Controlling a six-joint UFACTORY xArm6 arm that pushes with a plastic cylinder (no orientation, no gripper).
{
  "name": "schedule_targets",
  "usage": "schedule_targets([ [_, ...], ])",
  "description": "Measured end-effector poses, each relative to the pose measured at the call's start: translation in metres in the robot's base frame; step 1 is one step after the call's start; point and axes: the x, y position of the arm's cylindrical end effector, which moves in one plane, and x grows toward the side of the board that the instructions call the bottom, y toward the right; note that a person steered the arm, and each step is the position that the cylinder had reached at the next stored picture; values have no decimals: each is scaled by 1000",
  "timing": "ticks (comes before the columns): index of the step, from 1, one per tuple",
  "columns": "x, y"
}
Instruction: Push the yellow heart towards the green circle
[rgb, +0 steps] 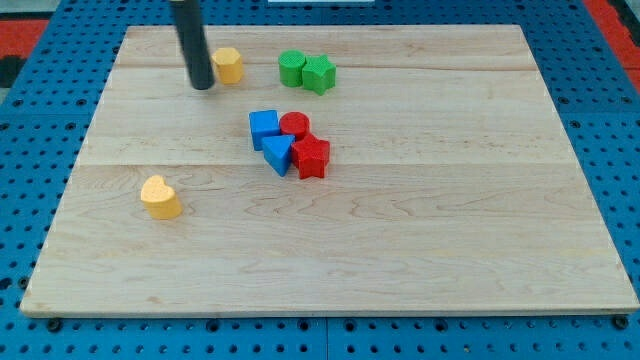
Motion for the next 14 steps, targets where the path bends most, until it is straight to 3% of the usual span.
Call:
schedule_targets([
  [1, -16, 1],
  [2, -17, 106],
  [3, -17, 83],
  [4, -15, -3],
  [6, 149, -88],
  [7, 242, -84],
  [8, 237, -24],
  [9, 193, 11],
  [10, 184, 29],
  [11, 149, 19],
  [12, 165, 4],
  [14, 115, 2],
])
